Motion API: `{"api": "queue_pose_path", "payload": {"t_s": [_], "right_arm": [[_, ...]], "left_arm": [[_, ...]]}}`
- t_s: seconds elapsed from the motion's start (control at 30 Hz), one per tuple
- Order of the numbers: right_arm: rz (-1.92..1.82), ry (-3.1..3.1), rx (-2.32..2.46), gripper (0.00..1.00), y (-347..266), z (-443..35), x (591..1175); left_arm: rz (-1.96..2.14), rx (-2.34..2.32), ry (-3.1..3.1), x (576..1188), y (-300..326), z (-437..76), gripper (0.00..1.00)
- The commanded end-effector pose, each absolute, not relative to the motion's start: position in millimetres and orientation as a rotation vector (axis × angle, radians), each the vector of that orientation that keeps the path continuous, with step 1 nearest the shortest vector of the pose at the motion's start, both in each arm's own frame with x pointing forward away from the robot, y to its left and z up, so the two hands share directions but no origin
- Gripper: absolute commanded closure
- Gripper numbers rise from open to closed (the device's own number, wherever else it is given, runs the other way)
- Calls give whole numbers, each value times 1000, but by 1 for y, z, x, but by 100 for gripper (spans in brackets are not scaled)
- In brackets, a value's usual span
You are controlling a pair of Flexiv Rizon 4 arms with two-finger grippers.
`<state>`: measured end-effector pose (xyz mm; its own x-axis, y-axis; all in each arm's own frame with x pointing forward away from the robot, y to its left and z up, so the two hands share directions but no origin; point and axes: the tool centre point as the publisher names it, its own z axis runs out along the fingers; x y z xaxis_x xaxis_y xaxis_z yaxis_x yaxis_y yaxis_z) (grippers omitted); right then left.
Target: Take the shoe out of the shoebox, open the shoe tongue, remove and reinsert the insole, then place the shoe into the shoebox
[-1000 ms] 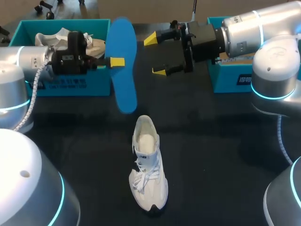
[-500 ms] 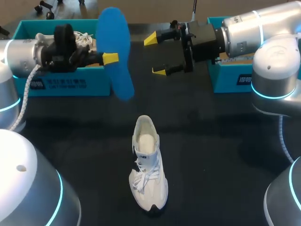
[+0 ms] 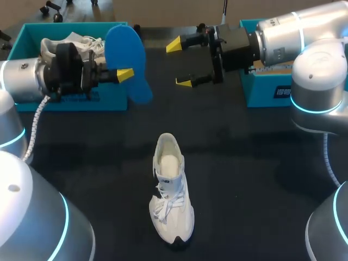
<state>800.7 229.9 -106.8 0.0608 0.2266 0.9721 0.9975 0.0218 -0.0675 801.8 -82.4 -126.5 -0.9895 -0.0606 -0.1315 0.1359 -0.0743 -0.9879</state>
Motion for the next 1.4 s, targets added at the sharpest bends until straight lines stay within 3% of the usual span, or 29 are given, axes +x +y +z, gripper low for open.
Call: {"api": "queue_pose_path", "payload": {"t_s": [0.03, 0.53, 1.4], "right_arm": [[-1024, -1338, -1384, 0, 231, -107, 800], [-1024, -1338, -1384, 0, 231, -107, 800], [-1024, -1338, -1384, 0, 231, -107, 800]], "left_arm": [[-2179, 69, 2010, 788, -83, -122, 100], [-1851, 696, 1903, 801, -85, -121, 100], [-1820, 750, 1865, 803, -83, -121, 100]]}}
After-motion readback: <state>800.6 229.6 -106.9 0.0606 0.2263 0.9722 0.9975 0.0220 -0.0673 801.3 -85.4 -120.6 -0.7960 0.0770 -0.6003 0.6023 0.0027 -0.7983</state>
